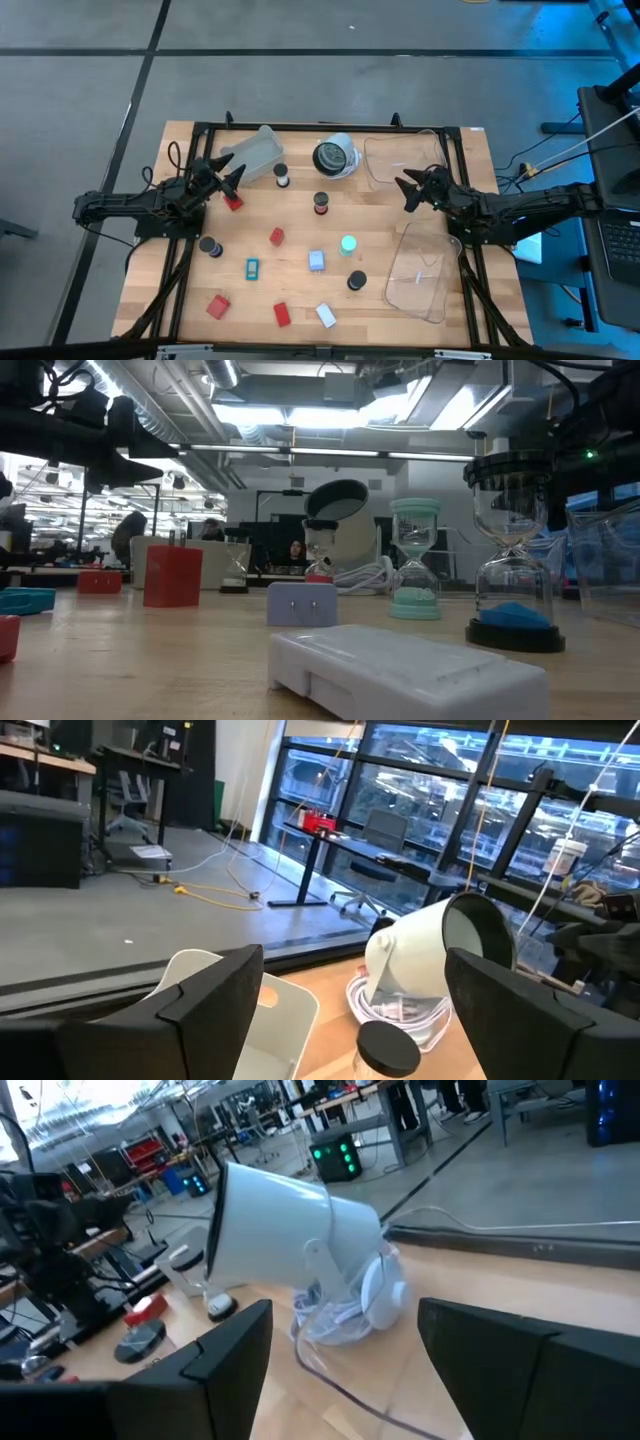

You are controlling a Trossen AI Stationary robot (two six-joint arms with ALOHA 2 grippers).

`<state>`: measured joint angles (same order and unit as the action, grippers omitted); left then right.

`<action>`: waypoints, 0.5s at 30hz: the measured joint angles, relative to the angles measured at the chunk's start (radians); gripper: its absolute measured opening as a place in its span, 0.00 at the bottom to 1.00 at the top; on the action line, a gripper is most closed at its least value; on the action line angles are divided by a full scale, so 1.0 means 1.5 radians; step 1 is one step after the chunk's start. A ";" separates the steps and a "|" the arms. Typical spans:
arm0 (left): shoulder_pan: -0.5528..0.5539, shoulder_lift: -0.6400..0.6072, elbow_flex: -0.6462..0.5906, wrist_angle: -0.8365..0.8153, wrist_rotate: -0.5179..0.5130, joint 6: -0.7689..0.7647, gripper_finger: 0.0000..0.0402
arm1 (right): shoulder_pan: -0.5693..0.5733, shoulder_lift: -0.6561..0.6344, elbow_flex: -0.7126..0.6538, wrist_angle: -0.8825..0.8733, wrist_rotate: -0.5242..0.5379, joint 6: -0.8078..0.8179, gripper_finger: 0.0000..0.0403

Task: Pick & Place Office items
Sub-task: Put the light blue hourglass into the top transparent bin

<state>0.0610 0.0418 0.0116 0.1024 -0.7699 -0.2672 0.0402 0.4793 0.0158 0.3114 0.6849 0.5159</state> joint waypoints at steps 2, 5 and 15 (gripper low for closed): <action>0.000 0.000 0.000 0.004 -0.016 0.000 0.77 | 0.000 0.000 0.000 0.002 0.000 0.000 0.63; 0.000 0.000 0.000 0.004 -0.068 0.000 0.77 | 0.000 0.000 0.000 0.009 -0.001 0.000 0.63; 0.000 0.000 0.000 0.004 -0.162 0.019 0.77 | 0.000 0.000 0.000 0.096 -0.062 0.000 0.63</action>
<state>0.0612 0.0418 0.0116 0.1087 -1.0122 -0.2384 0.0402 0.4791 0.0162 0.4550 0.5916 0.5159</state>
